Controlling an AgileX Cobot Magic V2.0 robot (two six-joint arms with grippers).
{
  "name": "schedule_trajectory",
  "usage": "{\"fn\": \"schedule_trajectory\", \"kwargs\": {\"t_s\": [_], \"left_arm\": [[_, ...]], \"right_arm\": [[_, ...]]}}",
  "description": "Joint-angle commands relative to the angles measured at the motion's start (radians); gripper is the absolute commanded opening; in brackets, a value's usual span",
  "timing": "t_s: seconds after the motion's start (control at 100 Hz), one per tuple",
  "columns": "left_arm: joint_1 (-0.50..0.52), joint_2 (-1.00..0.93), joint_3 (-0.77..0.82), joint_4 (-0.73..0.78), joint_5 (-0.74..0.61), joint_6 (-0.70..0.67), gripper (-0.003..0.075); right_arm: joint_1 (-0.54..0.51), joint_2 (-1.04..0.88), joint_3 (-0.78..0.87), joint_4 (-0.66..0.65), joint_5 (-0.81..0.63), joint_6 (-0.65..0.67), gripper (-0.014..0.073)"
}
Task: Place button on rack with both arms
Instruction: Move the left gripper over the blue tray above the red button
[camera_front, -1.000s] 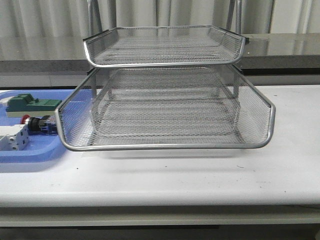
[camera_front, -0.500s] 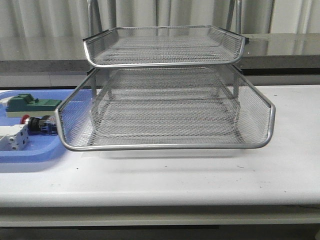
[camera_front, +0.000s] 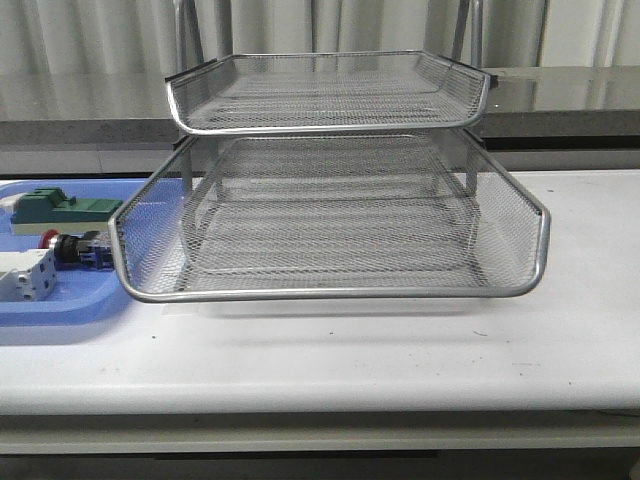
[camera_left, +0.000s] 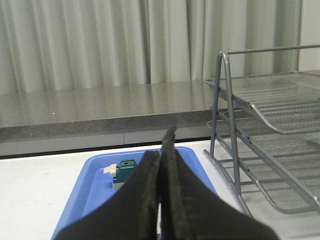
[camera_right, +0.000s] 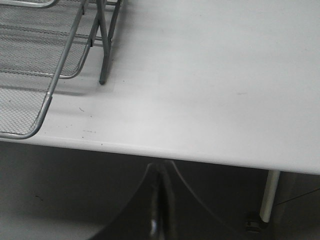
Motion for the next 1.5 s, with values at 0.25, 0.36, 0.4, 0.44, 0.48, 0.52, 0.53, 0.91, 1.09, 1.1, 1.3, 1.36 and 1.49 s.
{"fn": "schedule_trajectory", "kwargs": {"t_s": [0.25,0.36,0.4,0.44,0.48,0.52,0.53,0.91,1.09,1.1,1.3,1.36,1.49], "left_arm": [[0.000,0.140,-0.314,-0.071,0.154,-0.004,-0.0020],[0.000,0.258,-0.433,-0.071,0.213,-0.004,-0.0020],[0.000,0.306,-0.472,-0.071,0.242,-0.004,-0.0020],[0.000,0.348,-0.518,-0.071,0.275,-0.004,-0.0020],[0.000,0.401,-0.566,-0.071,0.315,-0.004,-0.0020],[0.000,0.455,-0.608,-0.071,0.352,-0.004,-0.0020],[0.000,0.465,-0.624,-0.071,0.366,-0.004,-0.0020],[0.000,0.992,-1.043,-0.051,0.718,0.082,-0.0020],[0.000,1.185,-1.179,-0.046,0.764,0.160,-0.0020],[0.000,1.197,-1.183,-0.043,0.764,0.160,-0.0020],[0.000,1.340,-1.275,-0.037,0.766,0.160,-0.0020],[0.000,1.369,-1.291,-0.037,0.768,0.160,-0.0015],[0.000,1.399,-1.300,-0.037,0.774,0.183,0.0127]], "right_arm": [[-0.003,0.004,-0.037,-0.010,-0.067,-0.001,-0.0068],[-0.003,0.004,-0.037,-0.010,-0.067,-0.001,-0.0068],[-0.003,0.004,-0.037,-0.010,-0.067,-0.001,-0.0068],[-0.003,0.004,-0.037,-0.010,-0.067,-0.001,-0.0068],[-0.003,0.004,-0.037,-0.010,-0.067,-0.001,-0.0068],[-0.003,0.004,-0.037,-0.010,-0.067,-0.001,-0.0068],[-0.003,0.004,-0.037,-0.010,-0.067,-0.001,-0.0068],[-0.003,0.004,-0.037,-0.010,-0.067,-0.001,-0.0068],[-0.003,0.004,-0.037,-0.010,-0.067,-0.001,-0.0068],[-0.003,0.004,-0.037,-0.010,-0.067,-0.001,-0.0068],[-0.003,0.004,-0.037,-0.010,-0.067,-0.001,-0.0068],[-0.003,0.004,-0.037,-0.010,-0.067,-0.001,-0.0068],[-0.003,0.004,-0.037,-0.010,-0.067,-0.001,-0.0068]]}}
